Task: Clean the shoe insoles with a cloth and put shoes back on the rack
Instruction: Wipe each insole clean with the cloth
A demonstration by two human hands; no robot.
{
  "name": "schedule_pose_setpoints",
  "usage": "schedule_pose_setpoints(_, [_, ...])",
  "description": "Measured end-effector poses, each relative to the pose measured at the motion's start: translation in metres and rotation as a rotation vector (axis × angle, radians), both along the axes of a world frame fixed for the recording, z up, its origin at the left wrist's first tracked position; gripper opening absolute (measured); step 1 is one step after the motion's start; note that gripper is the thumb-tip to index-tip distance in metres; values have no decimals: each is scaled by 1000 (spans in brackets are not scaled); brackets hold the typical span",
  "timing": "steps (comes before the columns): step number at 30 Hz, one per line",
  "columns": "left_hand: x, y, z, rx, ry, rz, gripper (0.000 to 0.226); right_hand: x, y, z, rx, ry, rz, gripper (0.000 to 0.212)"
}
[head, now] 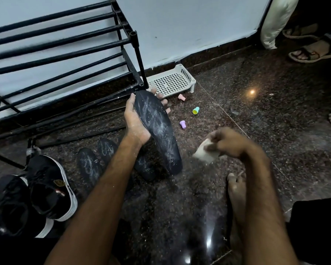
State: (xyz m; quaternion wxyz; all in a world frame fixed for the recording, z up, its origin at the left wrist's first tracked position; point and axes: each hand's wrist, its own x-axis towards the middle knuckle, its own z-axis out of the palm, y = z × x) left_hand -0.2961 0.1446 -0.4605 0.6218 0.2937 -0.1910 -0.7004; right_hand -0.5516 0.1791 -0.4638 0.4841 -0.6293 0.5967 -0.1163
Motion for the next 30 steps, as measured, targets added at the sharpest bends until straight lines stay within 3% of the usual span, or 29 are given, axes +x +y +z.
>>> schedule_pose_setpoints(3, [-6, 9, 0, -10, 16, -54, 62, 2, -13, 2, -196, -79, -192, 4])
schedule_pose_setpoints(8, [-9, 15, -1, 13, 19, -90, 63, 52, 3, -14, -132, -431, -246, 9])
schedule_pose_setpoints(14, [-5, 22, 4, 78, -33, -99, 63, 81, -6, -20, -172, -328, -96, 34])
schedule_pose_setpoints(17, [-3, 25, 1, 81, 3, -134, 64, 85, -5, -18, -236, -306, -106, 28])
schedule_pose_setpoints(23, [-6, 29, -19, 211, -41, -101, 64, 83, -4, -27, -38, -576, -255, 44])
schedule_pose_setpoints(27, [-19, 36, -18, 256, -181, -48, 58, 83, -5, -23, -19, -598, -293, 24])
schedule_pose_setpoints(30, [-22, 35, -29, 323, -324, 33, 55, 77, -6, -23, -28, -567, -289, 25])
